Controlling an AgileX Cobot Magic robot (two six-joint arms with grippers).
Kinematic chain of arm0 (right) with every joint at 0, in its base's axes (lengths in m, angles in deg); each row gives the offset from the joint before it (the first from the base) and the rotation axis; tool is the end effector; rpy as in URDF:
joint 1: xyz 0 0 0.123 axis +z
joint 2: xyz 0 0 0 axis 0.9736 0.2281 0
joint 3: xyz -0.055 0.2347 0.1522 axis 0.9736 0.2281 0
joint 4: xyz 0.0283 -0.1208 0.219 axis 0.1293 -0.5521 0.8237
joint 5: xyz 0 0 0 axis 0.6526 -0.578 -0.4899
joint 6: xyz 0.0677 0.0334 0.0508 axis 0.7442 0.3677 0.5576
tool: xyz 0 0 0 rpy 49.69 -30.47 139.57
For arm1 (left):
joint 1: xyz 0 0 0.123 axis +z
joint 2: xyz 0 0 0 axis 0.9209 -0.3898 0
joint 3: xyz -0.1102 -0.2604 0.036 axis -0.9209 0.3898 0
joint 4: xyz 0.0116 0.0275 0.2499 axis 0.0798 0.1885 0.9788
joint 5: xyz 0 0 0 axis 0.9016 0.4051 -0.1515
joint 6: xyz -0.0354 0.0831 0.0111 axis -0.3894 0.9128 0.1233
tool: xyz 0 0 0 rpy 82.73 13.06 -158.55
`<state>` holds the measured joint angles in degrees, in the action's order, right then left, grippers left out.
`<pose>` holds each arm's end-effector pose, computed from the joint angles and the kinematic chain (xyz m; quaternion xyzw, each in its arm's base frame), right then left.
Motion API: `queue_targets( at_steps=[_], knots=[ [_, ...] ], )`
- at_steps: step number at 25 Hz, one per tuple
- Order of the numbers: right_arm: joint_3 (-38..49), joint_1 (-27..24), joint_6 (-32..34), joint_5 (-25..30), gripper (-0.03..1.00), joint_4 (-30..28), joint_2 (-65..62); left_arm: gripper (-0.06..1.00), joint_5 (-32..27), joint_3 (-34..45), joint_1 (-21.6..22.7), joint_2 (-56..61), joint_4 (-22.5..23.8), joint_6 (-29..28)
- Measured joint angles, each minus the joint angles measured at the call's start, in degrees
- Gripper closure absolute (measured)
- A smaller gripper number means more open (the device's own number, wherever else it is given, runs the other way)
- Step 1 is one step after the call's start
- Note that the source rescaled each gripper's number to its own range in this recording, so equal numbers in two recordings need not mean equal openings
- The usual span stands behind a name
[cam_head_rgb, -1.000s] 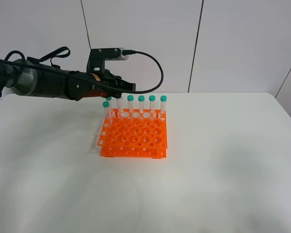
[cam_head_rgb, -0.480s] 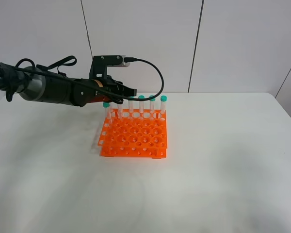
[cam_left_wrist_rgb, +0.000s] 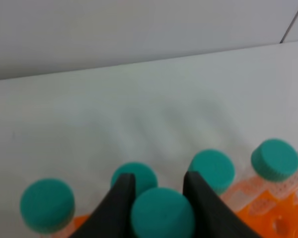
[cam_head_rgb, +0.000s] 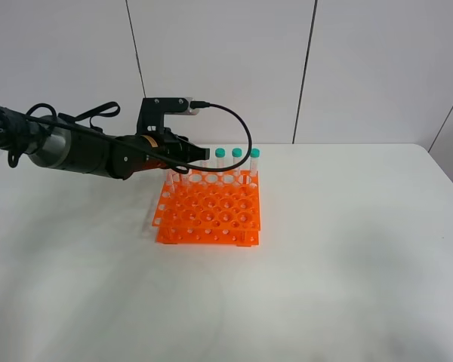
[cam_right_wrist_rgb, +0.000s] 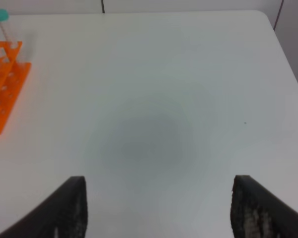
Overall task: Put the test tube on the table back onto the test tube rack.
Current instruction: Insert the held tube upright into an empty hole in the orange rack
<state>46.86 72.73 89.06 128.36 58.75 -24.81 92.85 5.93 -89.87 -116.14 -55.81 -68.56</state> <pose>-0.0035 -0.0012 0.2770 0.0344 0.8454 -0.0253 0.5324 0.4020 -0.1649 0.1630 0.0966 0.8425 -0.1237 0.5153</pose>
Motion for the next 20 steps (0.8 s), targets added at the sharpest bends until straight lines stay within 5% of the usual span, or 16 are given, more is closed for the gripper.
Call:
queue_targets(
  at_steps=[20],
  knots=[
    [0.00,0.00,0.00,0.00,0.38,0.00,0.00,0.94,2.96,4.85,0.00,0.04,1.11,-3.78]
  ],
)
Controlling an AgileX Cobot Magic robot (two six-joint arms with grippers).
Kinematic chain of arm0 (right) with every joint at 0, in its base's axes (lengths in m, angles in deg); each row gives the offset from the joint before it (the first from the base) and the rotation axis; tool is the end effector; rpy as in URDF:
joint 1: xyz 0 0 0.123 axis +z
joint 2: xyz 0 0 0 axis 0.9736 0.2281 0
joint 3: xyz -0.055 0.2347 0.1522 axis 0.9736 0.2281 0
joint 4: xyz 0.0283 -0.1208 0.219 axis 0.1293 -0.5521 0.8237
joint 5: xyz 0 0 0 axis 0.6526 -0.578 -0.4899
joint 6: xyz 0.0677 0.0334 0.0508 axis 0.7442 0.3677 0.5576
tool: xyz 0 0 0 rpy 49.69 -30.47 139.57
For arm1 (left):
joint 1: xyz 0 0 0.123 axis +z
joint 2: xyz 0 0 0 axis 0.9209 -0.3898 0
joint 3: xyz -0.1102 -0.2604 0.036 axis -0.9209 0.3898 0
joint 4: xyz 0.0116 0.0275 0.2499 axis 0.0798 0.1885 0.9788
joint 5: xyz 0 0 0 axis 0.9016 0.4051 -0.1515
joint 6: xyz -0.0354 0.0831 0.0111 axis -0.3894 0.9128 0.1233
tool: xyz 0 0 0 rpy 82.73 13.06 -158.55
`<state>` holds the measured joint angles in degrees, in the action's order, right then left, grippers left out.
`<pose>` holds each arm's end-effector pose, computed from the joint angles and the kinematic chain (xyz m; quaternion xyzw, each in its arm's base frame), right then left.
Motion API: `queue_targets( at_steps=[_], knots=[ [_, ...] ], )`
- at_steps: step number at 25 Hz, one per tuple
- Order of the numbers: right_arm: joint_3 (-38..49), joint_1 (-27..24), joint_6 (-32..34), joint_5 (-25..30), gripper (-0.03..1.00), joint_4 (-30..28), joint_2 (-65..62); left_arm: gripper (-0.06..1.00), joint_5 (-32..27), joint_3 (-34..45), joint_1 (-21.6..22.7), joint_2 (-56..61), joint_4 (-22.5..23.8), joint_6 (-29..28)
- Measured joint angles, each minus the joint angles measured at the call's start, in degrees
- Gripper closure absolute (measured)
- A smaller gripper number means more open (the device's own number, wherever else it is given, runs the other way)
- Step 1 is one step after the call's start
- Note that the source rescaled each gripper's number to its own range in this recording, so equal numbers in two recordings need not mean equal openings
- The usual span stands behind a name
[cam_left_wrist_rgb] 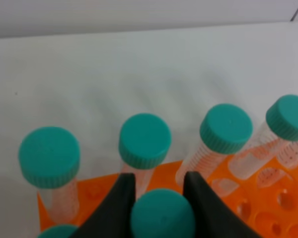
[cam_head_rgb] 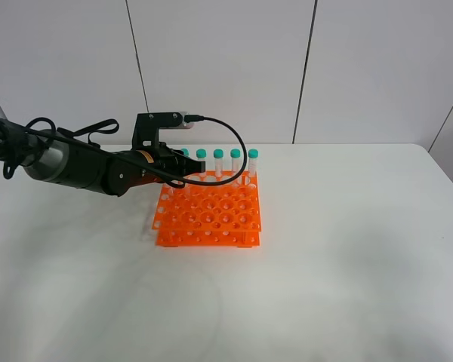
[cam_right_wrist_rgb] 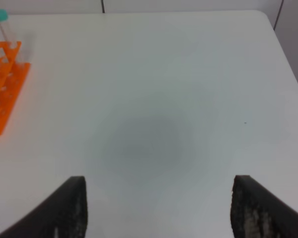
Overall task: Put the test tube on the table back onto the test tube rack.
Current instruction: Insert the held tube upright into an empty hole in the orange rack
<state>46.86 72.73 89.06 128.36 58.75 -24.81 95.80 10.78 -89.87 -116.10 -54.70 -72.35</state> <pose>-0.0035 -0.0012 0.2770 0.0344 0.8454 -0.0253 0.5324 0.3878 -0.1589 0.1447 0.0786 0.8528 -0.1314 0.4993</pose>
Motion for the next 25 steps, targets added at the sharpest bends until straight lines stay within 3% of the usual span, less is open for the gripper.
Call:
queue_targets(
  at_steps=[25],
  knots=[
    [0.00,0.00,0.00,0.00,0.38,0.00,0.00,0.94,0.00,0.37,0.00,-0.22,4.42,0.00]
  ],
)
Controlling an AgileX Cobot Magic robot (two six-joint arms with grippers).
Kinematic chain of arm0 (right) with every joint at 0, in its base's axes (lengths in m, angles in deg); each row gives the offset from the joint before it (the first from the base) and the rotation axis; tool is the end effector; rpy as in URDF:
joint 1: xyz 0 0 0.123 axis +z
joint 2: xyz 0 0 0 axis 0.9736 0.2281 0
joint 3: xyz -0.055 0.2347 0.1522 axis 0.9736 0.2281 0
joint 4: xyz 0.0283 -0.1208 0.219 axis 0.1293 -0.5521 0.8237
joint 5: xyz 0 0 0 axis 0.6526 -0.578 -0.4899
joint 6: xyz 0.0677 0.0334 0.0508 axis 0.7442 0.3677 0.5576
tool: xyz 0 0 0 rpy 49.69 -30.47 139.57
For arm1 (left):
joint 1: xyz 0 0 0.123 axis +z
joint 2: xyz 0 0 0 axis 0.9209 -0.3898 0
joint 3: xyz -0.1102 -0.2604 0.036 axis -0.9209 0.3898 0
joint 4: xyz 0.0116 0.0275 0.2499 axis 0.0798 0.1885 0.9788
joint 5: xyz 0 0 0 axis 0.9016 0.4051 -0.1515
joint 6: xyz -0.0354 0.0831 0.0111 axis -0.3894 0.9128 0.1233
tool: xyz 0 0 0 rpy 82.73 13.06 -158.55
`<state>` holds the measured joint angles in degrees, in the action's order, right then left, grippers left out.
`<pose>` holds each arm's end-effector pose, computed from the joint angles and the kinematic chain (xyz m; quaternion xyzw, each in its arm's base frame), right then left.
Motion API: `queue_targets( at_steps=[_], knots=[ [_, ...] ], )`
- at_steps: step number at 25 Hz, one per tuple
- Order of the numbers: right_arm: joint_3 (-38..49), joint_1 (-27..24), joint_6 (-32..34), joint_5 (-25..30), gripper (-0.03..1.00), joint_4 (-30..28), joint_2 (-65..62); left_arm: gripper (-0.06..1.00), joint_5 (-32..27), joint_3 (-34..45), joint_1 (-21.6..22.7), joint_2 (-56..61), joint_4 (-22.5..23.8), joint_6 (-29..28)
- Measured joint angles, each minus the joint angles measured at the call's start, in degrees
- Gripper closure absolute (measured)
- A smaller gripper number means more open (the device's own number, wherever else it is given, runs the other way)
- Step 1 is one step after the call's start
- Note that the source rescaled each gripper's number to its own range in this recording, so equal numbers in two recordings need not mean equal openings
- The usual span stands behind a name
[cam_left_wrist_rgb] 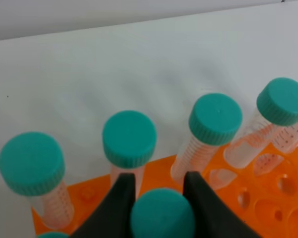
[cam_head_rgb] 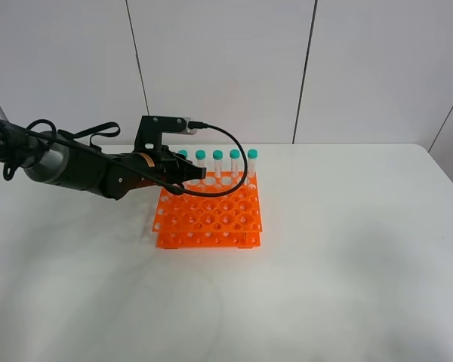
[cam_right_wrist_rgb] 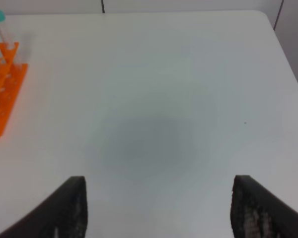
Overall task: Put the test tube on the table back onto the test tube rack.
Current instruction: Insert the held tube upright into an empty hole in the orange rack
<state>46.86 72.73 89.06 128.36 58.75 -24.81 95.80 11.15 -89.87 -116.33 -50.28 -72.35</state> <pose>-0.0035 -0.0012 0.2770 0.0344 0.8454 -0.0253 0.5324 0.3857 -0.1607 0.1414 0.1166 0.8507 -0.1238 0.4973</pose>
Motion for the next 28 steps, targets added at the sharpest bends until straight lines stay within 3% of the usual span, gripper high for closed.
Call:
queue_targets(
  at_steps=[22,28],
  knots=[
    [0.00,0.00,0.00,0.00,0.38,0.00,0.00,0.94,-0.03,-0.73,0.00,-1.18,1.87,-0.70],
    [0.00,0.00,0.00,0.00,0.38,0.00,0.00,0.86,-1.22,-0.73,0.00,-1.18,2.01,-2.31]
  ],
)
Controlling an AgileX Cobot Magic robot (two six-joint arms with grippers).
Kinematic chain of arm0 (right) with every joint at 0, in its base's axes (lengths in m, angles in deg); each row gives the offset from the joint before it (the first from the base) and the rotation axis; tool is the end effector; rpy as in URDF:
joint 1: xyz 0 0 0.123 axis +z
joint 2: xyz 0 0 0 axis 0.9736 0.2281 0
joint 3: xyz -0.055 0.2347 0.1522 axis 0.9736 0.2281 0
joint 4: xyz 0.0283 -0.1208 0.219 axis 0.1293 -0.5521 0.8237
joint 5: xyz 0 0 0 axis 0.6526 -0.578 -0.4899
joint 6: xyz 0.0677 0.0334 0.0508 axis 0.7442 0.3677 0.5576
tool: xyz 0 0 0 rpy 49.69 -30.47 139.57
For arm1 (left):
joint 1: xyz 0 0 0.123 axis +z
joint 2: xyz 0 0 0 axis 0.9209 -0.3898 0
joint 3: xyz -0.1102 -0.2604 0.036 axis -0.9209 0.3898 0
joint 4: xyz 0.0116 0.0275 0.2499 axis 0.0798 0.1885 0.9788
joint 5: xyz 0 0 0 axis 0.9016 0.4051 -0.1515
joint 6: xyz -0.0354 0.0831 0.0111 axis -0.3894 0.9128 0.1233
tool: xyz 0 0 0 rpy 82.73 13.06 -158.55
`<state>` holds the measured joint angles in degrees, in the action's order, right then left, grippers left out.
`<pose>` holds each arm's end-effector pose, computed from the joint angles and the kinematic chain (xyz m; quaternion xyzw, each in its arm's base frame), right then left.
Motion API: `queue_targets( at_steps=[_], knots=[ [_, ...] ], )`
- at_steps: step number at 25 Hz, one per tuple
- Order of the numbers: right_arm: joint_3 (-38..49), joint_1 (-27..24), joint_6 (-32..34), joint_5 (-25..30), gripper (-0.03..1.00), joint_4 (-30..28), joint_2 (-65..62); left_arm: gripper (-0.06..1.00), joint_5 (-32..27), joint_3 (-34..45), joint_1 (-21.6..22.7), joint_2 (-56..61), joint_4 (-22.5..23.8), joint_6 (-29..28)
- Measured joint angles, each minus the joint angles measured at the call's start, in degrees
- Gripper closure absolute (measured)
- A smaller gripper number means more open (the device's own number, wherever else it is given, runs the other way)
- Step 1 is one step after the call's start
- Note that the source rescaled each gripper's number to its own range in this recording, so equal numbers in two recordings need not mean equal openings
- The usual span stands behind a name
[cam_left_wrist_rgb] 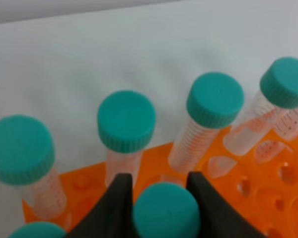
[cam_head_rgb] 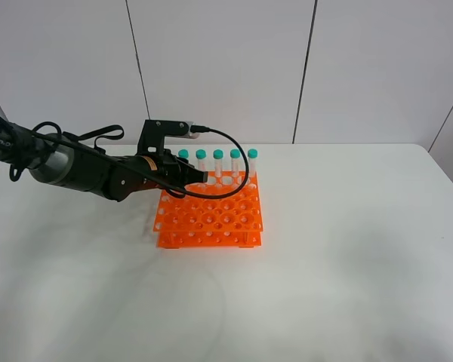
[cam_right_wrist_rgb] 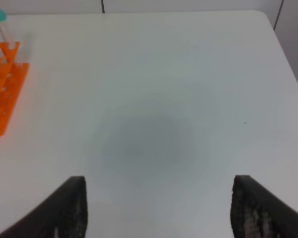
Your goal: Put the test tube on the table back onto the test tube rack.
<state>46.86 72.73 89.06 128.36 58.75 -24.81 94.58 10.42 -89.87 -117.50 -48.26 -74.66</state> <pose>-0.0035 -0.0012 0.2770 0.0344 0.8454 -0.0253 0.5324 0.3873 -0.1627 0.1345 0.1177 0.8579 -0.1278 0.4835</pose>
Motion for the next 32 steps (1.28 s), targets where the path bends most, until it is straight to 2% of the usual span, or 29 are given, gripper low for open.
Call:
queue_targets(
  at_steps=[14,21,29,32],
  knots=[
    [0.00,0.00,0.00,0.00,0.38,0.00,0.00,0.86,-1.50,0.00,-0.04,3.05,0.06,-0.27],
    [0.00,0.00,0.00,0.00,0.38,0.00,0.00,0.85,-8.59,0.00,-0.48,8.35,0.06,-0.99],
    [0.00,0.00,0.00,0.00,0.38,0.00,0.00,0.85,-11.39,0.00,-0.47,12.20,0.52,-2.39],
    [0.00,0.00,0.00,0.00,0.38,0.00,0.00,0.85,-14.13,0.00,-0.47,12.40,1.01,-2.78]
  ],
)
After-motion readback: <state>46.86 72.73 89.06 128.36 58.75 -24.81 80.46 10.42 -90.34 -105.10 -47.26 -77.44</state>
